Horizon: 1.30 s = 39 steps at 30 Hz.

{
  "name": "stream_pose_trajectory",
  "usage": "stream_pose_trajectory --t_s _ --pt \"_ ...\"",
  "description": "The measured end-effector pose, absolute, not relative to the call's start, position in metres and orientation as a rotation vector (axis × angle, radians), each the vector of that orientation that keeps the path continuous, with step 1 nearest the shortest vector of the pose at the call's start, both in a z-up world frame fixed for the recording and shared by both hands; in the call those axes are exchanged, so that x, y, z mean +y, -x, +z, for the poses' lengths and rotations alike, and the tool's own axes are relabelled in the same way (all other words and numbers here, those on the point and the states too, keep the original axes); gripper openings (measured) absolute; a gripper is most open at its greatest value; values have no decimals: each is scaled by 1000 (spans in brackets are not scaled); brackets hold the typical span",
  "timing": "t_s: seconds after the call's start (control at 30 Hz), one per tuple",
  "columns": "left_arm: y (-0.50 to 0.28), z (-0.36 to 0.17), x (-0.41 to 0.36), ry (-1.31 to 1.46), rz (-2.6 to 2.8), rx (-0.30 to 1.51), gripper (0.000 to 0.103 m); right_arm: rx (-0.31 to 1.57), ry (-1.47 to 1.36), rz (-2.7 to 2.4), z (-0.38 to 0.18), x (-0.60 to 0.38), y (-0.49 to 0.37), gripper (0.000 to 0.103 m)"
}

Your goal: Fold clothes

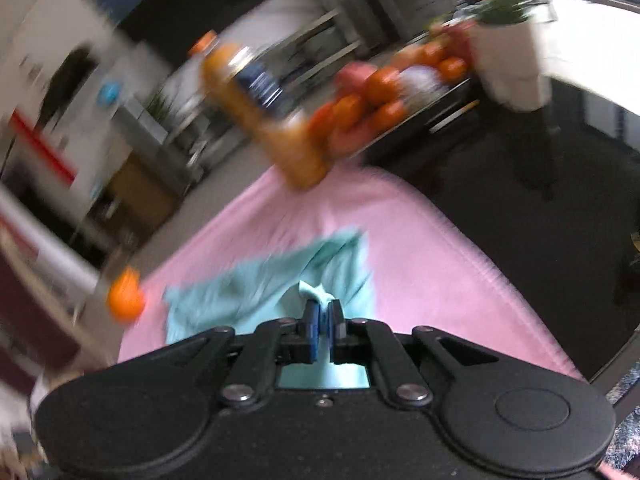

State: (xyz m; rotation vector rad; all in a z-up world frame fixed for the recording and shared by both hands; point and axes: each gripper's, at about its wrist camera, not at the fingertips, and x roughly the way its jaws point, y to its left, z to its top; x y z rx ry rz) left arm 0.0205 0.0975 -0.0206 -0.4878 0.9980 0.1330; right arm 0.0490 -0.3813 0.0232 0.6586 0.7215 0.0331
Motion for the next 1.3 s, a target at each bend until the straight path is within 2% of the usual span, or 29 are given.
stream_pose_trajectory --t_s 0.2,0.27,0.43,0.6,0.8,0.97,1.0,1.03,1.1,1.2,1.3 --pt "-15 -24 101 618 84 1000 3 519 -872 -25 22 -438 -39 4" --pt "-17 -24 98 606 83 999 3 524 -924 -76 11 -452 -38 4" --pt "-23 -25 88 577 81 997 3 686 -895 -157 -14 -453 -70 4" --pt "-34 -30 90 589 104 978 3 670 -806 -124 -4 -430 -99 5" --pt "-55 -43 92 608 164 967 6 717 -764 -160 -21 -418 -139 6" --pt "-60 -44 88 568 177 959 8 770 -754 -210 -27 -416 -141 19" --pt "-60 -45 89 570 176 959 8 768 -779 -211 -25 -418 -135 25" --pt "-59 -45 89 573 176 960 8 758 -807 -205 -21 -421 -124 37" --pt "-59 -46 90 580 176 960 8 735 -856 -191 -16 -426 -103 47" --pt "-58 -46 92 589 175 960 9 788 -911 -75 -25 -423 -84 46" --pt "-58 -47 92 591 173 959 9 935 -919 59 -52 -406 -86 31"
